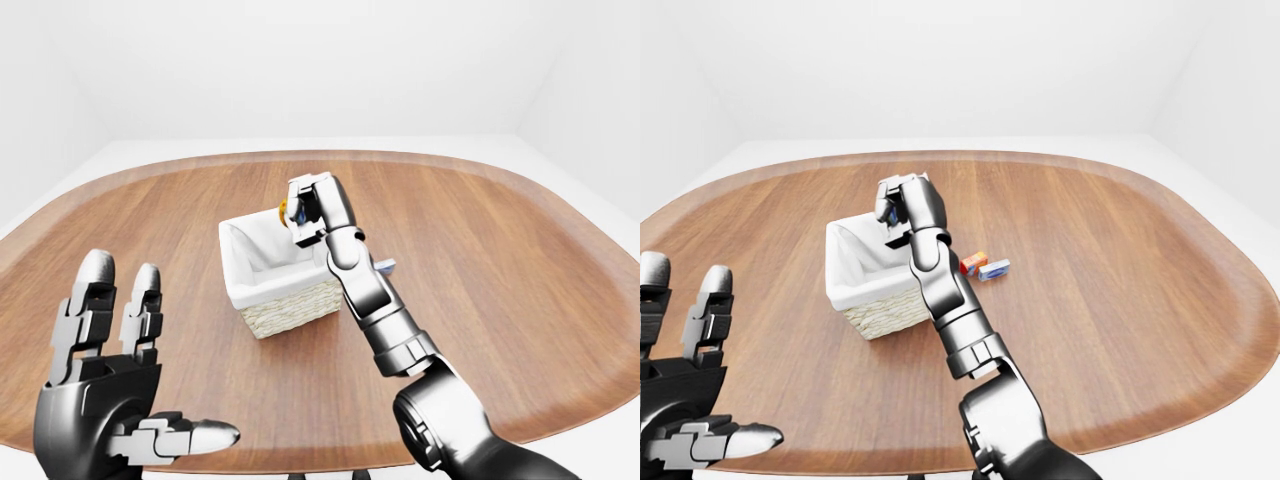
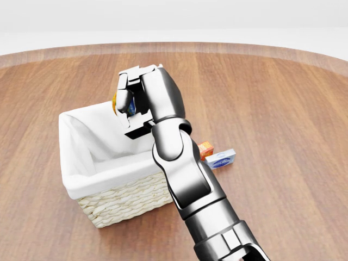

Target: Pick up the alphabet soup and put it in the basket.

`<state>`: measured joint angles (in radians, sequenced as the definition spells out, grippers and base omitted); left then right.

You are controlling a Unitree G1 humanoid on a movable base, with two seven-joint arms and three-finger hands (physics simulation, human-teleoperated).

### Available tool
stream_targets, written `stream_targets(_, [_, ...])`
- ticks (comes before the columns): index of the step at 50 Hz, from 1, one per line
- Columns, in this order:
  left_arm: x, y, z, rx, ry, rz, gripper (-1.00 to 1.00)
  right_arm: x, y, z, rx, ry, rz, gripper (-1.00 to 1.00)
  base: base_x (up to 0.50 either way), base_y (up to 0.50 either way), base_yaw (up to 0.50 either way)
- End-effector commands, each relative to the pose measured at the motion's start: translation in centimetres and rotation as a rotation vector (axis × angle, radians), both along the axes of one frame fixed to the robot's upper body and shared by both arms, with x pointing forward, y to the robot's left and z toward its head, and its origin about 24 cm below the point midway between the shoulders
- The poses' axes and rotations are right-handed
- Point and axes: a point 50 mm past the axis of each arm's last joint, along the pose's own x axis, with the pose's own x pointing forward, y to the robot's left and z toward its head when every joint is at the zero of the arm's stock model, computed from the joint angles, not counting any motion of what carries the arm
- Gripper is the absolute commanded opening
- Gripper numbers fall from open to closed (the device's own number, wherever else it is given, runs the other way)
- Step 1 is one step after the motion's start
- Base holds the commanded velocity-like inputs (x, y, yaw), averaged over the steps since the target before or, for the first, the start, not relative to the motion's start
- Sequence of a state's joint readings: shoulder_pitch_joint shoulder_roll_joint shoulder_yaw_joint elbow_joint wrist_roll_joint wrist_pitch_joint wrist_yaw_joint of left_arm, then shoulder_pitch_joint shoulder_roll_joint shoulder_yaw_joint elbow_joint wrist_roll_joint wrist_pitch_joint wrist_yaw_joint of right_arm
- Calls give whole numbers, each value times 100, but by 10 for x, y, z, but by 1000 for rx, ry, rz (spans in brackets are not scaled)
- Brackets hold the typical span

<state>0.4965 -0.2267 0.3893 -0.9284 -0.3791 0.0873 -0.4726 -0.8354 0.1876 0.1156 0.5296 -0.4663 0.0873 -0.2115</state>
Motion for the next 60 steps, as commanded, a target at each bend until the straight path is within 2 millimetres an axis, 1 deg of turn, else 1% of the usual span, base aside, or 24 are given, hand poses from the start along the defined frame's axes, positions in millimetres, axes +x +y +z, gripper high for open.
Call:
stream_targets(1, [-2,3,4,6,-26,10,100,7,12,-7,-20,52,-21,-100,0,0,0])
stream_targets(5, [-4,4,5,7,-33,11,100,11,16,-14,-51,86,-38,-100,0,0,0])
stream_targets(8, [-4,4,6,9,-40,13,100,13,20,-26,-112,123,-67,-100,0,0,0])
stream_targets(10, [-5,4,6,10,-41,13,100,14,21,-29,-124,134,-76,-100,0,0,0])
stream_targets(20, [-7,6,8,12,-56,18,100,12,27,-31,-157,129,-79,-100,0,0,0])
stream_targets(29, [-8,6,9,14,-62,20,100,8,35,-26,-189,73,-73,-100,0,0,0])
stream_targets(38, [-10,8,11,14,-74,23,100,-2,49,-6,-195,-32,-29,-100,0,0,0])
stream_targets(43, [-11,8,11,17,-75,24,100,-4,51,-2,-202,-61,-25,-100,0,0,0])
stream_targets(52, [-13,10,12,20,-87,30,100,-3,53,-6,-216,-39,-27,-100,0,0,0])
stream_targets(60, [-14,11,13,20,-93,36,100,1,49,-8,-223,-22,-44,-100,0,0,0])
